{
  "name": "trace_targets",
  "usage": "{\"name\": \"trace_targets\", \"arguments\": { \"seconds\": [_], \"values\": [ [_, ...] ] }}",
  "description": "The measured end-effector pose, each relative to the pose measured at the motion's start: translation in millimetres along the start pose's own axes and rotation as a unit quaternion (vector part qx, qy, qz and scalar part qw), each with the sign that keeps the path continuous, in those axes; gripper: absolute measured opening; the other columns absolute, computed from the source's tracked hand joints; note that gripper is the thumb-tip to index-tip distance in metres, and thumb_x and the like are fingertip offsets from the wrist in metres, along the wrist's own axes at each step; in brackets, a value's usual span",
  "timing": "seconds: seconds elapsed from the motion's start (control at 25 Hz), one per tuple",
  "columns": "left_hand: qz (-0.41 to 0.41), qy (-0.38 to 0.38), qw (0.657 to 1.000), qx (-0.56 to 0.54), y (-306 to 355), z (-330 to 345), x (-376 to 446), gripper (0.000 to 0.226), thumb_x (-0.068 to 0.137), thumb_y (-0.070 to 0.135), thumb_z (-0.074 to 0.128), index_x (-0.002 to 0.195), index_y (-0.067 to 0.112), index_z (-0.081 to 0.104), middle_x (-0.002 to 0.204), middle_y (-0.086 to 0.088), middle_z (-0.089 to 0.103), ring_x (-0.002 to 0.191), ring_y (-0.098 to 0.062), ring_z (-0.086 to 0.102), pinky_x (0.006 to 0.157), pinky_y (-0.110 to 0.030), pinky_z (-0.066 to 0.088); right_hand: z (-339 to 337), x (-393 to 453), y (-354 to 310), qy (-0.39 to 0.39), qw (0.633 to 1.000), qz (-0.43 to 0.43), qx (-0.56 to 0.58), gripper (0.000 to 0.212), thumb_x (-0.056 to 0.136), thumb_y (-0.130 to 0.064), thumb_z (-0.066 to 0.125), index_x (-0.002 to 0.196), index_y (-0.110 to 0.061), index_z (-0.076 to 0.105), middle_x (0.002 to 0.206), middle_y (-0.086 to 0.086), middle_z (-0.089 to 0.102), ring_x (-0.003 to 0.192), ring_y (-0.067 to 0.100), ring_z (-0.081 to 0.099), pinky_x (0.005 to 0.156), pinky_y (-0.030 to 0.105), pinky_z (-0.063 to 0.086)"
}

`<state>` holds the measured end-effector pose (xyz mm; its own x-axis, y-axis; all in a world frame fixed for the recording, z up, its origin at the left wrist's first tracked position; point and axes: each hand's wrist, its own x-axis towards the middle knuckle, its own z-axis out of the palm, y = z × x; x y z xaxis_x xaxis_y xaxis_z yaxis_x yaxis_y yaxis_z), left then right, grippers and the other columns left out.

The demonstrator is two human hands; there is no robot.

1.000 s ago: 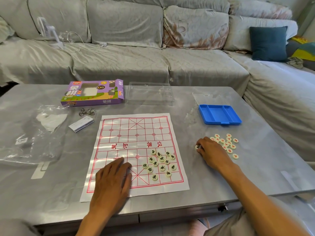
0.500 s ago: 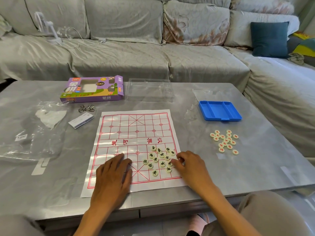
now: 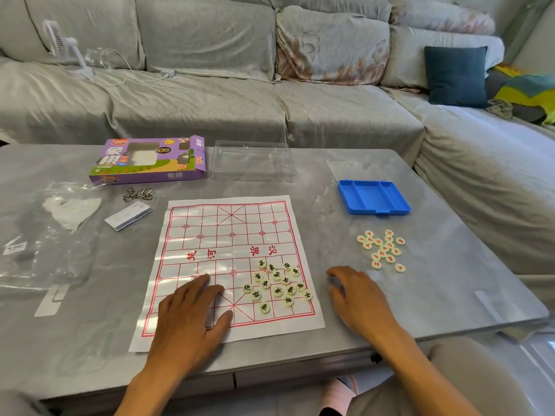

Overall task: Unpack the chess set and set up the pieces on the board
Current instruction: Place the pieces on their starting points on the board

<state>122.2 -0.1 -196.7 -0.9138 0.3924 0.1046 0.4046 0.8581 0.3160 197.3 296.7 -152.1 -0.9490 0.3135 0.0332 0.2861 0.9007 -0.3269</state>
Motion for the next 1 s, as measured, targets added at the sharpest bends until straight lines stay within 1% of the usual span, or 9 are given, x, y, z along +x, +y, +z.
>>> {"name": "trace_targets", "arguments": {
  "seconds": [0.08, 0.2, 0.28, 0.32, 0.44, 0.6, 0.72, 0.84, 1.0],
  "values": [
    [-0.002, -0.002, 1.0, 0.0, 4.3, 2.9, -1.0, 0.064, 0.079, 0.073, 0.03, 0.122, 0.034, 0.058, 0.142, 0.001, 0.05, 0.13, -0.028, 0.047, 0.105, -0.05, 0.033, -11.5, 4.3, 14.2, 0.031, 0.999, 0.034, -0.019, 0.027, 0.098, -0.031, 0.046, 0.123, -0.028, 0.055, 0.127, -0.006, 0.058, 0.108, 0.014, 0.056, 0.087, 0.027, 0.046],
    [0.008, 0.005, 1.0, -0.002, 10.7, 5.0, -1.5, 0.061, 0.079, 0.071, 0.033, 0.118, 0.033, 0.06, 0.138, -0.001, 0.054, 0.125, -0.03, 0.051, 0.102, -0.053, 0.036, -35.7, 23.8, 57.7, 0.083, 0.982, 0.158, -0.066, 0.028, 0.093, -0.026, 0.053, 0.121, -0.022, 0.056, 0.121, 0.002, 0.058, 0.103, 0.022, 0.056, 0.083, 0.035, 0.05],
    [0.008, 0.01, 1.0, -0.005, 12.2, 4.7, -1.9, 0.059, 0.08, 0.069, 0.033, 0.117, 0.032, 0.061, 0.137, -0.002, 0.055, 0.124, -0.031, 0.052, 0.101, -0.053, 0.037, -45.1, 36.0, 83.7, 0.063, 0.967, 0.241, -0.059, 0.037, 0.091, -0.021, 0.058, 0.127, -0.018, 0.052, 0.124, 0.006, 0.055, 0.106, 0.025, 0.054, 0.086, 0.038, 0.05],
    [0.008, 0.009, 1.0, -0.004, 12.6, 4.4, -2.1, 0.06, 0.08, 0.07, 0.032, 0.117, 0.032, 0.061, 0.137, -0.002, 0.054, 0.125, -0.031, 0.051, 0.102, -0.054, 0.036, -43.8, 39.7, 91.1, 0.043, 0.966, 0.25, -0.043, 0.036, 0.09, -0.019, 0.059, 0.126, -0.017, 0.053, 0.125, 0.007, 0.055, 0.107, 0.026, 0.054, 0.088, 0.037, 0.049],
    [0.01, 0.016, 1.0, 0.0, 13.4, 4.2, -1.8, 0.064, 0.08, 0.071, 0.03, 0.118, 0.03, 0.062, 0.136, -0.004, 0.055, 0.124, -0.032, 0.052, 0.101, -0.056, 0.036, -28.7, 45.4, 92.9, 0.029, 0.979, 0.2, -0.012, 0.026, 0.091, -0.019, 0.058, 0.117, -0.017, 0.059, 0.119, 0.006, 0.06, 0.102, 0.022, 0.057, 0.086, 0.03, 0.046],
    [0.012, 0.01, 1.0, 0.0, 13.4, 4.6, -2.2, 0.065, 0.081, 0.071, 0.03, 0.118, 0.029, 0.062, 0.136, -0.005, 0.055, 0.124, -0.034, 0.052, 0.101, -0.056, 0.036, -30.7, 50.0, 91.2, 0.043, 0.977, 0.202, 0.047, 0.029, 0.089, -0.021, 0.063, 0.116, -0.018, 0.054, 0.117, 0.004, 0.059, 0.093, 0.014, 0.052, 0.082, 0.028, 0.045],
    [0.017, 0.014, 1.0, 0.002, 14.1, 3.6, -2.3, 0.061, 0.082, 0.069, 0.032, 0.116, 0.029, 0.063, 0.135, -0.005, 0.057, 0.121, -0.034, 0.055, 0.098, -0.057, 0.038, -30.7, 51.3, 95.1, 0.035, 0.985, 0.164, 0.046, 0.022, 0.093, -0.021, 0.058, 0.115, -0.02, 0.058, 0.119, 0.002, 0.06, 0.098, 0.014, 0.052, 0.087, 0.028, 0.045],
    [0.017, 0.011, 1.0, 0.004, 13.8, 3.9, -3.0, 0.06, 0.082, 0.068, 0.032, 0.118, 0.029, 0.062, 0.136, -0.004, 0.055, 0.123, -0.032, 0.053, 0.1, -0.055, 0.037, -26.4, 49.5, 93.7, 0.053, 0.986, 0.147, 0.058, 0.018, 0.094, -0.018, 0.055, 0.111, -0.02, 0.06, 0.118, 0.002, 0.061, 0.096, 0.013, 0.053, 0.087, 0.027, 0.045],
    [0.017, 0.011, 1.0, 0.003, 10.3, 4.9, -3.0, 0.063, 0.083, 0.07, 0.03, 0.121, 0.03, 0.06, 0.139, -0.003, 0.053, 0.126, -0.031, 0.05, 0.102, -0.053, 0.035, -21.8, 44.5, 90.1, 0.073, 0.989, 0.128, 0.023, 0.026, 0.095, -0.019, 0.054, 0.12, -0.018, 0.061, 0.123, 0.003, 0.06, 0.108, 0.02, 0.055, 0.092, 0.032, 0.045]
  ]
}}
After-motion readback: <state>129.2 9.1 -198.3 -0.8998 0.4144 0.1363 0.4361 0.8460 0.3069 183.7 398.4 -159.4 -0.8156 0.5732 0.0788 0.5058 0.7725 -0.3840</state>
